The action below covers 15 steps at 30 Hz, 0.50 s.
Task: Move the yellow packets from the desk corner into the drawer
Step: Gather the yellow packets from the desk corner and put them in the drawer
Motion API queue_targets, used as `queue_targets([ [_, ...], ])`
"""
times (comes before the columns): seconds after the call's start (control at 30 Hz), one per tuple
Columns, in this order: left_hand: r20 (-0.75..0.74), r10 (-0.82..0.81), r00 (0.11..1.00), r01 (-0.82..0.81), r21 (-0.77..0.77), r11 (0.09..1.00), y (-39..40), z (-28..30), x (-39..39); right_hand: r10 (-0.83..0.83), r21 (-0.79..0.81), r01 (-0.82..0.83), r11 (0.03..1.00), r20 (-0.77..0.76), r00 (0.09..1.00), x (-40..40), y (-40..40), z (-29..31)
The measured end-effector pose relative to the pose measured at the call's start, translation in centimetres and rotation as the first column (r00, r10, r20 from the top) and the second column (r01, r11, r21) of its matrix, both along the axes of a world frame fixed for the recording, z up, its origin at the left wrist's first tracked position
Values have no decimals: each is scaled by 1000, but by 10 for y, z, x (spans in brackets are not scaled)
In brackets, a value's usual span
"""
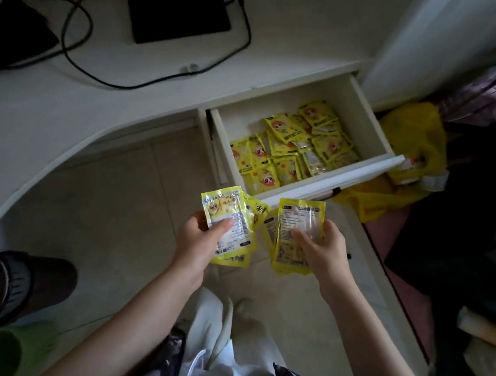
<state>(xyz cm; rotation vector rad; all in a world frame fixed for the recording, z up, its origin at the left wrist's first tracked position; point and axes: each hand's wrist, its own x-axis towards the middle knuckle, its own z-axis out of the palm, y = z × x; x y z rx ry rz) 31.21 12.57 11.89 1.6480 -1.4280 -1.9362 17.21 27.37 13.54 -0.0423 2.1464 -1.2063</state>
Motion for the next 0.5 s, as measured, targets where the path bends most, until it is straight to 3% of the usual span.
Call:
queue_targets([
  [0.5,79,84,993,-89,56,994,-73,-37,-123,72,89,-70,994,-25,997,-145,-82,-18],
])
